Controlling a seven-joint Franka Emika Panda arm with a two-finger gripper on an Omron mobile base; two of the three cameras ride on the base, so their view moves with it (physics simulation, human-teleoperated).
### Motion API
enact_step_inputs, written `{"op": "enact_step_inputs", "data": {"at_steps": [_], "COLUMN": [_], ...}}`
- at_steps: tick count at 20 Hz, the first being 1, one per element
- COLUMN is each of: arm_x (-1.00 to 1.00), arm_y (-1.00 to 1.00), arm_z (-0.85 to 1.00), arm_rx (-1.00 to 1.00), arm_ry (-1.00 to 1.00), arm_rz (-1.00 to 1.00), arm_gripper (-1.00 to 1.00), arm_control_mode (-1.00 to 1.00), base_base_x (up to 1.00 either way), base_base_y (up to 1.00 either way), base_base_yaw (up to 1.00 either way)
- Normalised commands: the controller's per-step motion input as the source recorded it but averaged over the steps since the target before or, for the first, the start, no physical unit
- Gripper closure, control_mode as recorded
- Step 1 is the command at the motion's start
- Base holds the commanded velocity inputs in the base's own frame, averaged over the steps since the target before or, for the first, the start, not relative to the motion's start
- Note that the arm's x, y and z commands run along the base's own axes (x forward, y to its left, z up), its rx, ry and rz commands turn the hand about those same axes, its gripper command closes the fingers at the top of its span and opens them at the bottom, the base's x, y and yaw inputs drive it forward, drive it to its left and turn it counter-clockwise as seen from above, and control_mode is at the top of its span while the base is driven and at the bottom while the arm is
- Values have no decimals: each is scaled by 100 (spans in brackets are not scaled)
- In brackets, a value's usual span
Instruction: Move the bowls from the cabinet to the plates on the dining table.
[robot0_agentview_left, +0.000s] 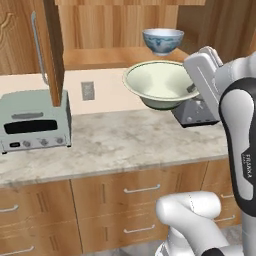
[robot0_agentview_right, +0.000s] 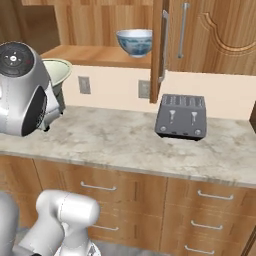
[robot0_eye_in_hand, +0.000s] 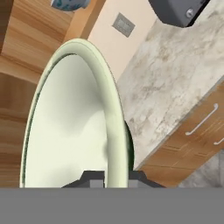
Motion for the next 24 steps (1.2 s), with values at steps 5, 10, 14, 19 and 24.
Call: {"op": "enact_step_inputs", "data": {"at_steps": [5, 10, 14, 19, 24], "arm_x": [0, 0, 0, 0, 0], "arm_y": [0, 0, 0, 0, 0], "arm_z": [0, 0, 0, 0, 0], "arm_rx": [0, 0, 0, 0, 0], "arm_ry": [0, 0, 0, 0, 0], "arm_rz": [0, 0, 0, 0, 0], "arm_gripper": [100, 100, 100, 100, 100], "arm_control_mode": [100, 100, 100, 100, 100], "base_base_x": [-37, -47, -55, -66, -38], "base_base_y": [0, 0, 0, 2, 2], "base_base_yaw": [36, 61, 63, 60, 59]}}
